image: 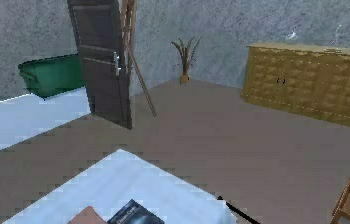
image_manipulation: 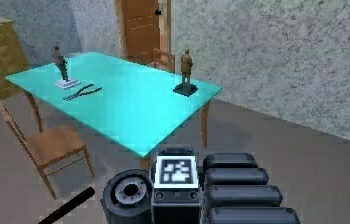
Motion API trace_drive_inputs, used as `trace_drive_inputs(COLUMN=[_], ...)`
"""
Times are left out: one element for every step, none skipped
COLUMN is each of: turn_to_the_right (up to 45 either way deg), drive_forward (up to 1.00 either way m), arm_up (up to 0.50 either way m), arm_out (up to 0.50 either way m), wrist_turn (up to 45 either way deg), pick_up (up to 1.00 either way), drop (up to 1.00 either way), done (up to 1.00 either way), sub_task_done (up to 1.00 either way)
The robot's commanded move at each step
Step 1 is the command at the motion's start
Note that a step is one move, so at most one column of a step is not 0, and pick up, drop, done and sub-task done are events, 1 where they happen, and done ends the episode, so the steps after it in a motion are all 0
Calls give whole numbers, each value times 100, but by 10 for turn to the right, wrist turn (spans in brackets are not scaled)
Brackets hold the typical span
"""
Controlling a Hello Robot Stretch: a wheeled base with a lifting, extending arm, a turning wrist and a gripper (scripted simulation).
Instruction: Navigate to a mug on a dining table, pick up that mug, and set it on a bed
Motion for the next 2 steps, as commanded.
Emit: trace_drive_inputs(turn_to_the_right=[210, -450], drive_forward=[0, 0], arm_up=[0, 0], arm_out=[0, 0], wrist_turn=[0, 0], pick_up=[0, 0], drop=[0, 0], done=[0, 0], sub_task_done=[0, 0])
